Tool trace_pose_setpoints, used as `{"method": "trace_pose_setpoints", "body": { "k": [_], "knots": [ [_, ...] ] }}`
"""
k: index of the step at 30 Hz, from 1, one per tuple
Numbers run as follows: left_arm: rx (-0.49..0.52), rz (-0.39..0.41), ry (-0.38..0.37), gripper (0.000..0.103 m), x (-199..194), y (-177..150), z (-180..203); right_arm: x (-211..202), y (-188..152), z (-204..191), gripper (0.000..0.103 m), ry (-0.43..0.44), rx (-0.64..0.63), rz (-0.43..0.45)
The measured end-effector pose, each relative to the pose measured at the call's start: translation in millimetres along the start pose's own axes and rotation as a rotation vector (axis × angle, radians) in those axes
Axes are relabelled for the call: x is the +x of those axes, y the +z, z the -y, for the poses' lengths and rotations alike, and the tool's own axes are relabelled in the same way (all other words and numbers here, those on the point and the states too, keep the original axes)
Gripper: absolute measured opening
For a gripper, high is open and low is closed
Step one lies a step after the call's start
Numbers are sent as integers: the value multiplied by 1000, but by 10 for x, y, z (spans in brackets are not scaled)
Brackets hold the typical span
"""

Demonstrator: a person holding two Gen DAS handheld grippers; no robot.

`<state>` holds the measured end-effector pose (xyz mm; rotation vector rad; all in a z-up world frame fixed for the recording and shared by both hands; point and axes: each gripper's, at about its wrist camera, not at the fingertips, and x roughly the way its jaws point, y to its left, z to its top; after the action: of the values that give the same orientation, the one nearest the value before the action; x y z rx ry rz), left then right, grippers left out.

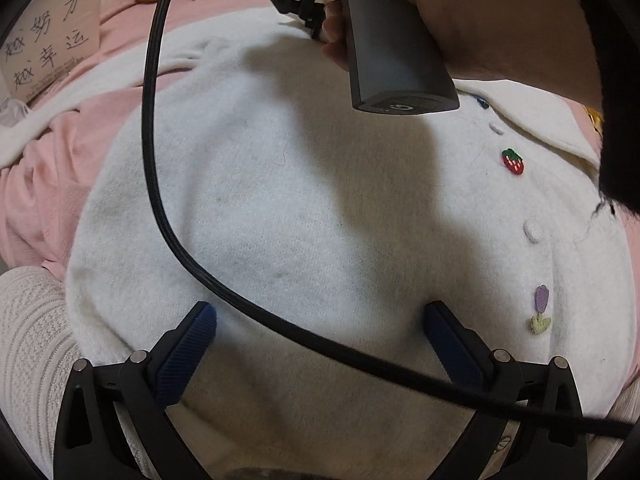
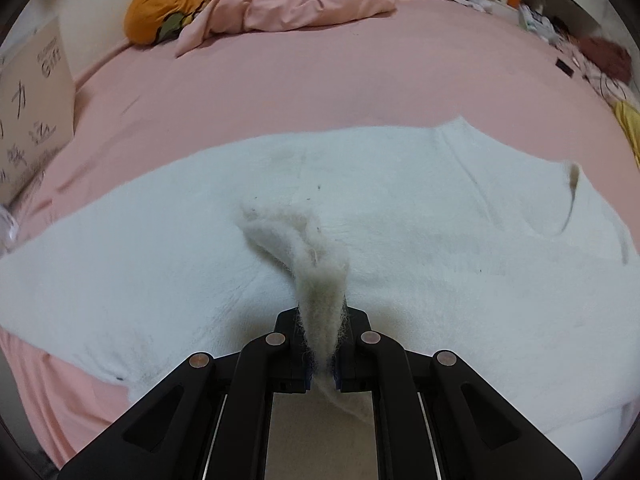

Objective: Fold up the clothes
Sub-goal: 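Carry the sleeve cuff with the right tool across the cardigan body, then open the right tool and lay the sleeve on the cardigan body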

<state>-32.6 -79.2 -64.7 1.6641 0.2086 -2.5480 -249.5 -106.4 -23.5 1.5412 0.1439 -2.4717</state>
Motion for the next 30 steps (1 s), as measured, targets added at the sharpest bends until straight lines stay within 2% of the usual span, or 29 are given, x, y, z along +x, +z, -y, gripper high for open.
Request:
{"method": "trace_pose_setpoints", "body": {
  "k": [4,7,9,11,16,18,20,23,24,25,26,27,30],
  "knots": [
    [0,1,-1,103,9,13,-37,1,-61,-154,8,-37,-111,34],
    [-1,2,-3,103,15,24,-76,-99,-100,-192,7,15,-127,77],
    [0,1,-1,103,23,36,-99,0,-132,-259,8,-9,-163,25],
    [-1,2,-3,103,27,44,-127,21,-112,-341,11,-42,-210,15],
    [1,2,-1,103,40,66,-182,10,-52,-245,17,2,-125,-1],
    [1,3,-2,103,43,75,-215,-59,-31,-271,23,11,-155,-16],
    [1,4,-1,103,47,82,-235,-145,-2,-313,24,23,-191,-24],
    [2,5,0,103,55,98,-279,-484,-68,-318,24,59,-249,73],
    [2,6,0,103,57,102,-291,-519,-109,-186,27,47,-233,85],
    [3,6,1,103,60,107,-304,-526,-149,-12,45,27,-207,88],
    [3,6,1,103,62,111,-317,-533,-189,163,74,7,-181,91],
    [3,6,1,103,64,116,-330,-539,-229,337,85,-13,-155,94],
    [5,8,4,103,73,134,-382,-560,-350,860,87,-73,-77,103]
  ]
}}
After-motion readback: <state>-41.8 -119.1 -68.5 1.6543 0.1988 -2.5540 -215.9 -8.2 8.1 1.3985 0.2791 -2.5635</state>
